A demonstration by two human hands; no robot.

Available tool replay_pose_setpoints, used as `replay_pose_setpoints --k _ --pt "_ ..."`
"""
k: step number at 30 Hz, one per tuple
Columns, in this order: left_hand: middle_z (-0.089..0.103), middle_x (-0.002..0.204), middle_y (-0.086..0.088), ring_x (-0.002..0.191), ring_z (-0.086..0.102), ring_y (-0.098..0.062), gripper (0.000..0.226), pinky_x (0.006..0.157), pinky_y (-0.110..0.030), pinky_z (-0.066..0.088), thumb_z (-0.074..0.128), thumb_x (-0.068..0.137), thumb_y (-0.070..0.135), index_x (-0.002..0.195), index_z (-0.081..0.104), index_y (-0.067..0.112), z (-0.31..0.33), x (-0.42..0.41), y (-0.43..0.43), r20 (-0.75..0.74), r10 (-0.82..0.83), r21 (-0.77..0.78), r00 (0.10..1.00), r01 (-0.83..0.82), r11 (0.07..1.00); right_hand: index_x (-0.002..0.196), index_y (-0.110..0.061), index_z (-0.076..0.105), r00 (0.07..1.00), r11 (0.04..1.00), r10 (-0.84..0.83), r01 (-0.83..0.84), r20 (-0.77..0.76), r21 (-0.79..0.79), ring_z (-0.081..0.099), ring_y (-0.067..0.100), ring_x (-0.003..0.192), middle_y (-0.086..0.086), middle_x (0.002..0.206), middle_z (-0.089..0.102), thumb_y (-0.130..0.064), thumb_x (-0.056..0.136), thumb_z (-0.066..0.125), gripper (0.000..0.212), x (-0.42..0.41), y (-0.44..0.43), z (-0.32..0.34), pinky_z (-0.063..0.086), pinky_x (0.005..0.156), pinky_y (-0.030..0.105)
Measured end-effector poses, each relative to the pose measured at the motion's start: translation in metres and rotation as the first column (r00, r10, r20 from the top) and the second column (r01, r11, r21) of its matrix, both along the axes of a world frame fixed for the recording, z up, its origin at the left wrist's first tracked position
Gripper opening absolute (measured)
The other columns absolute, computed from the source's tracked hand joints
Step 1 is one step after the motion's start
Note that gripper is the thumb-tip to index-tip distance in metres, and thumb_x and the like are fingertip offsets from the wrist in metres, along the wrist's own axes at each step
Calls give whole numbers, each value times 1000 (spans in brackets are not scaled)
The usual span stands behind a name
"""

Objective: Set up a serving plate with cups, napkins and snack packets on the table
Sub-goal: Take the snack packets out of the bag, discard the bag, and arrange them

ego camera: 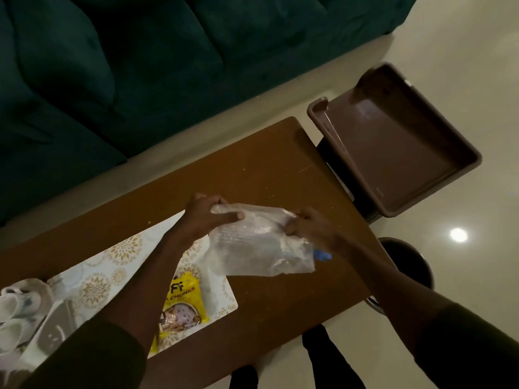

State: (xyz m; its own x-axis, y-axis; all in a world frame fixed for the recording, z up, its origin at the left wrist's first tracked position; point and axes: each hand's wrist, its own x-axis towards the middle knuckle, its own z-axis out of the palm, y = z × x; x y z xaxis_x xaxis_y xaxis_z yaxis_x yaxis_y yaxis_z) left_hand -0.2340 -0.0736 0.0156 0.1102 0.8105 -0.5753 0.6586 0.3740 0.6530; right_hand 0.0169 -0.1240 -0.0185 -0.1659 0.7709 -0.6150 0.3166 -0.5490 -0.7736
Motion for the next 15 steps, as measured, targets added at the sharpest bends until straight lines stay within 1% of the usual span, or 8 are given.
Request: replay_pose_setpoints --k 1,3,6,9,11,12,13,15 --pt "42 123 2 110 44 -15 39 71 -22 44 87 67 37 94 65 18 1 4 -2 -16 -63 -81 998 62 995 81 -17 68 997 997 -47 43 -63 -68 62 11 72 -2 79 67 -8 85 64 11 4 -2 -1 52 69 25" --pt "51 106 8 92 52 -9 37 62 -20 43 88 68 32 87 61 16 -2 13 -9 65 -137 -199 988 147 969 98 -10 69 999 994 -11 7 -36 -113 64 17 80 7 92 69 -8 85 65 15 9 -6 -3 55 75 31" --pt "44 62 5 57 43 -12 33 51 -23 33 78 79 19 65 49 18 -17 51 -27 -51 -122 -73 991 118 990 106 -13 66 937 990 -111 76 331 118 63 13 78 1 94 67 -7 84 63 23 11 -16 -11 47 56 15" --pt "51 62 5 54 47 -8 28 45 -20 35 67 86 14 63 52 19 -27 100 -44 -195 -49 -45 980 41 998 108 -14 61 888 940 -292 198 354 279 58 5 74 -4 95 63 -15 91 59 17 1 -32 -13 41 55 11" --pt "64 77 -2 65 58 -12 6 47 -22 42 62 90 16 85 65 14 -32 123 -45 -34 124 -243 992 -129 961 103 -15 63 920 951 -295 256 260 174 59 9 75 1 94 65 -29 93 57 18 3 -39 -19 46 56 18" --pt "67 85 -5 70 61 -16 11 50 -23 45 58 93 15 99 66 10 -32 133 -43 37 224 -344 974 -198 918 102 -16 64 943 956 -293 289 159 52 62 14 79 4 95 66 -37 93 56 25 6 -40 -16 53 62 26" --pt "68 89 -8 73 63 -18 18 51 -24 47 54 95 13 108 65 7 -32 138 -40 96 305 -418 948 -239 876 110 -16 63 958 955 -285 285 12 -85 66 18 88 5 103 68 -45 93 53 35 13 -41 -14 59 73 37" --pt "68 92 -12 74 64 -21 26 58 -28 51 48 98 8 118 62 1 -32 153 -35 177 384 -477 906 -262 839 135 -26 47 904 953 -276 214 -327 -214 69 23 104 4 123 66 -55 91 51 53 29 -44 -14 57 88 40"
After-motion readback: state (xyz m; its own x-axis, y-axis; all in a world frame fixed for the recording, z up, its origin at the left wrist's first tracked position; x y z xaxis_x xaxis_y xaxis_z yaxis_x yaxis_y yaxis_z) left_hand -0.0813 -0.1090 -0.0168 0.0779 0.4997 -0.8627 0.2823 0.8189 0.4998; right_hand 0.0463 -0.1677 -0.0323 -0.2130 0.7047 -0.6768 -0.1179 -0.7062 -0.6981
